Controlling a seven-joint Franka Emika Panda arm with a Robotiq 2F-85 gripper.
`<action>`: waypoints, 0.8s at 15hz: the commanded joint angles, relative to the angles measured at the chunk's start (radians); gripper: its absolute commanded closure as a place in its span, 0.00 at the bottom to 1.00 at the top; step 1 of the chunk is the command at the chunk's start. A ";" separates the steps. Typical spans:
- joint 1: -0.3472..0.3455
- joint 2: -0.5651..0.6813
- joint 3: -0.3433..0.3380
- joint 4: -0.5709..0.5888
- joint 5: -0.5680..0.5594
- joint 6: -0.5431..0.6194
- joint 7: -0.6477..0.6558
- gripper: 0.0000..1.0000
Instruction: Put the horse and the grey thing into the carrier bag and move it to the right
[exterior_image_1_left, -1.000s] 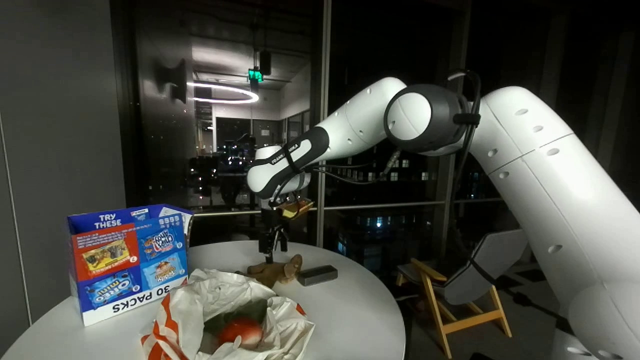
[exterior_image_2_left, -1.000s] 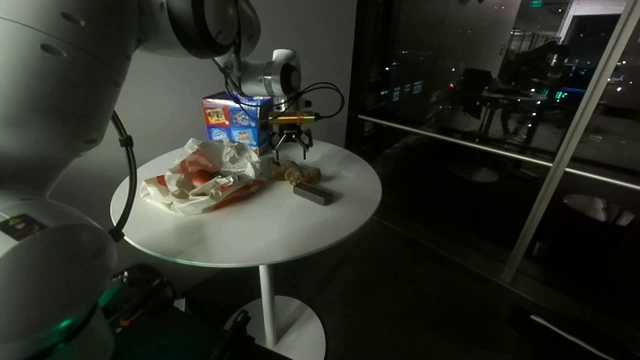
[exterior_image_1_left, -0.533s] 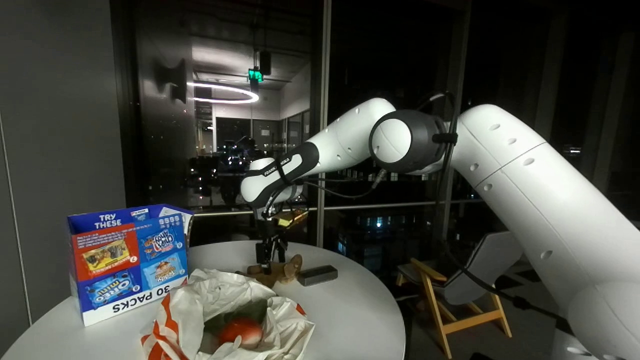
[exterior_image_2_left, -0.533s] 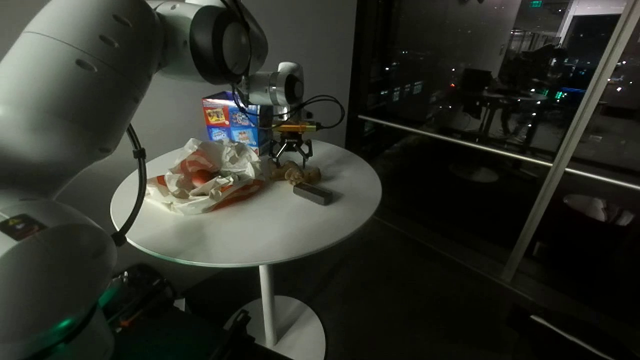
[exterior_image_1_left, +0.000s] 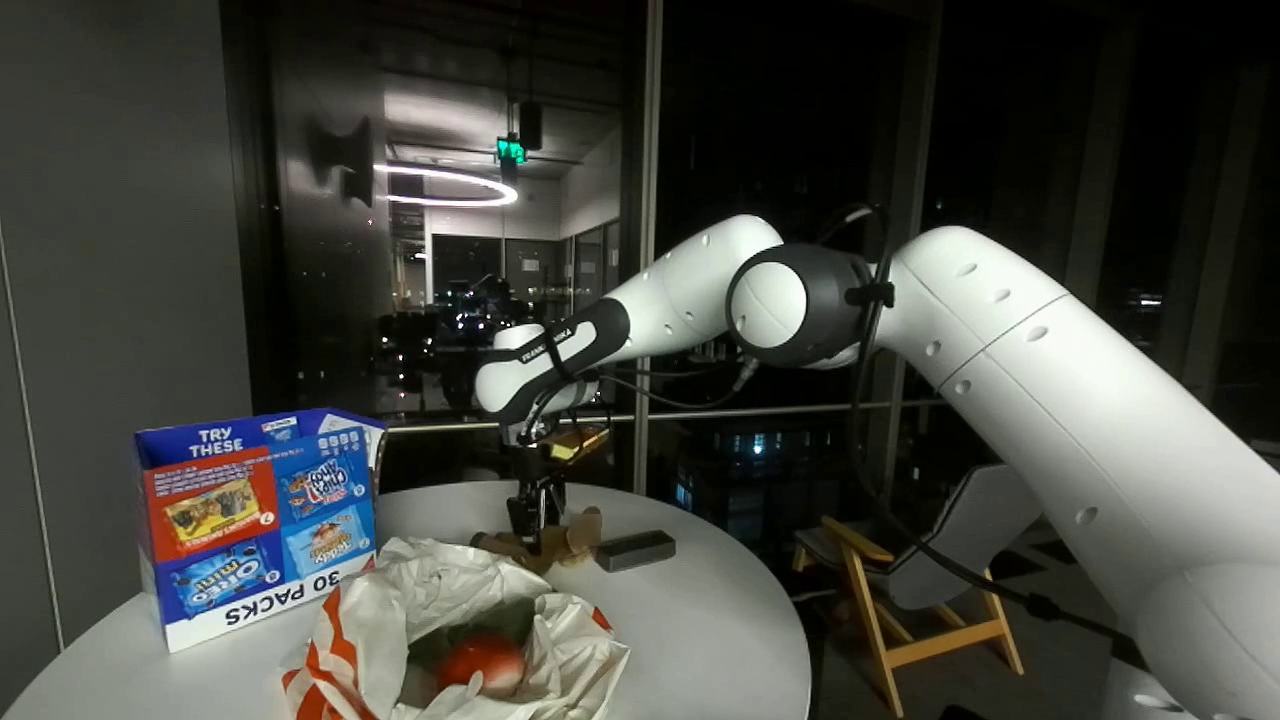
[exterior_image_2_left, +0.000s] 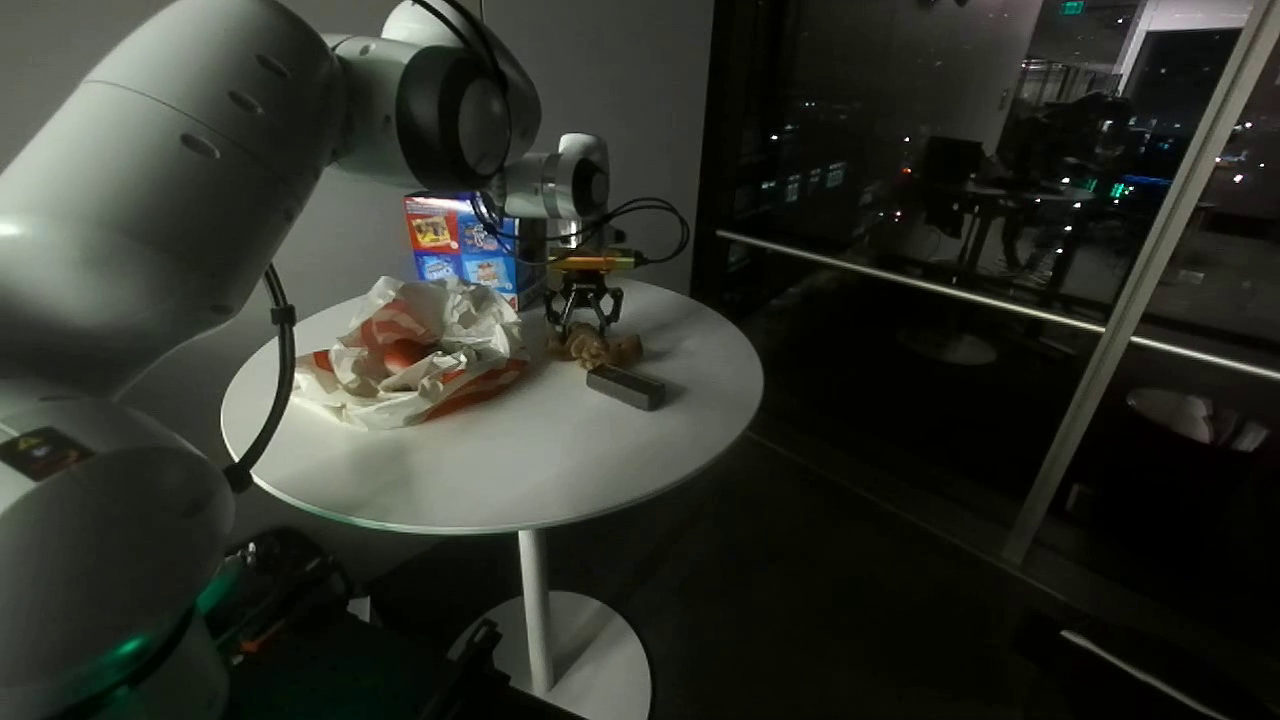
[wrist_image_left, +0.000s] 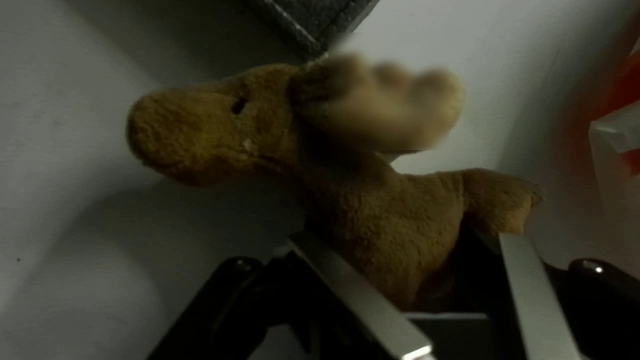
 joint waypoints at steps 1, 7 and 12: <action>0.008 -0.005 0.001 0.026 -0.003 -0.024 0.010 0.64; -0.002 -0.126 0.014 -0.078 0.015 0.010 0.011 0.93; 0.016 -0.357 0.021 -0.271 -0.027 0.081 -0.024 0.91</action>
